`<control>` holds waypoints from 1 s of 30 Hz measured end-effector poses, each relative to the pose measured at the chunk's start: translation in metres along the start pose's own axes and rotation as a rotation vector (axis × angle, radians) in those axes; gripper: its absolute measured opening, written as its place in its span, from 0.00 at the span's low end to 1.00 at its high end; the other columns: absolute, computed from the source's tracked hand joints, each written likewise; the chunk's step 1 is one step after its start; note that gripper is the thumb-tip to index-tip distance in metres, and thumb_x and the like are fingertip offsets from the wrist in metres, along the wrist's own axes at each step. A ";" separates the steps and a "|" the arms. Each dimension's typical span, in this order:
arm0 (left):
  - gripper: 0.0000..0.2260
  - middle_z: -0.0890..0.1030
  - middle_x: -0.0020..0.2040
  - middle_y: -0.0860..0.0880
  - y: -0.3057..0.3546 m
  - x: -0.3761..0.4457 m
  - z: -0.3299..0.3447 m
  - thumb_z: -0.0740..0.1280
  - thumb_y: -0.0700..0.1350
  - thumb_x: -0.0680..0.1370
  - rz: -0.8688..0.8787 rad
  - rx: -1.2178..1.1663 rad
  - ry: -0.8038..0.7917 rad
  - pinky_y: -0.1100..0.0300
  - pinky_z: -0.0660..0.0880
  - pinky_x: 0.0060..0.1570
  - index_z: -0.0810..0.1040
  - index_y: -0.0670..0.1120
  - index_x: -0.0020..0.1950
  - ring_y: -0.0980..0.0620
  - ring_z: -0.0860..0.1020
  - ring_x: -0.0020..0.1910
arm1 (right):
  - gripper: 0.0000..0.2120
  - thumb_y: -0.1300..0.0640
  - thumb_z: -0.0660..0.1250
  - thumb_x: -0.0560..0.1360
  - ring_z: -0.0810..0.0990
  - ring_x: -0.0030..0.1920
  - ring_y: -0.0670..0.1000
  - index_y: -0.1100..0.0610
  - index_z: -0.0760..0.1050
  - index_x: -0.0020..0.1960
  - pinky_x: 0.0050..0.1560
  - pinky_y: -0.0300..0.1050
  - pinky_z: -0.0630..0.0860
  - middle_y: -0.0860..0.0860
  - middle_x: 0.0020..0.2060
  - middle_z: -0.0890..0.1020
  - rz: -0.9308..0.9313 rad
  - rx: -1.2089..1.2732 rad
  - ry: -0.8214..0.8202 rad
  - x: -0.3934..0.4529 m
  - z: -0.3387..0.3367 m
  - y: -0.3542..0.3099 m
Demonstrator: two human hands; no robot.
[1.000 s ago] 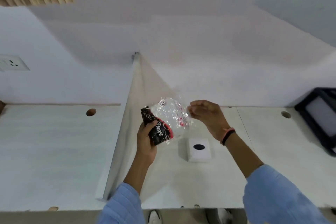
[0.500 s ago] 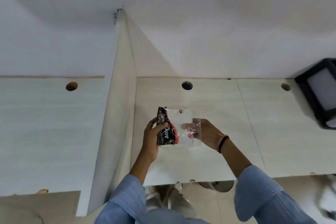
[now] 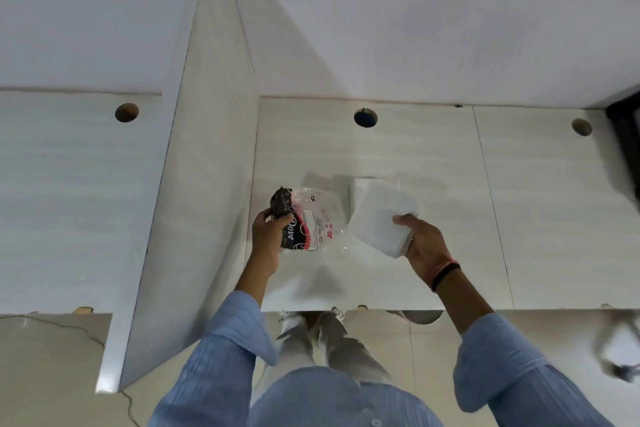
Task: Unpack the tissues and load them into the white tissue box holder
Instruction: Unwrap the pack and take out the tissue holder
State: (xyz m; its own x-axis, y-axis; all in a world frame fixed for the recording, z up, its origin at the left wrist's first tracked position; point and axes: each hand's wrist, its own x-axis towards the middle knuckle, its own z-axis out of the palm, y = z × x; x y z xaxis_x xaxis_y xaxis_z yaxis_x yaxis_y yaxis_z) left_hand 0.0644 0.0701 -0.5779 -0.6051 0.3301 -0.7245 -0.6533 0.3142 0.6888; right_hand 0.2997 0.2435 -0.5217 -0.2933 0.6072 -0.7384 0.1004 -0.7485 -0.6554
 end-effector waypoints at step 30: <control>0.14 0.87 0.53 0.45 -0.016 -0.010 -0.031 0.70 0.53 0.80 0.175 0.231 -0.205 0.55 0.83 0.49 0.83 0.45 0.59 0.52 0.85 0.50 | 0.23 0.61 0.75 0.72 0.82 0.63 0.62 0.67 0.78 0.65 0.66 0.60 0.77 0.63 0.62 0.82 0.237 -0.213 -0.403 0.034 0.110 0.060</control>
State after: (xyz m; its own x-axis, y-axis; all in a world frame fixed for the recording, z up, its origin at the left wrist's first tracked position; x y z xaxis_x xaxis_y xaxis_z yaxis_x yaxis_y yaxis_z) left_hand 0.0667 0.0348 -0.5828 -0.5799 0.5608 -0.5909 -0.4134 0.4224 0.8066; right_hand 0.1912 0.1905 -0.5687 -0.5780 0.2451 -0.7784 0.3880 -0.7566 -0.5263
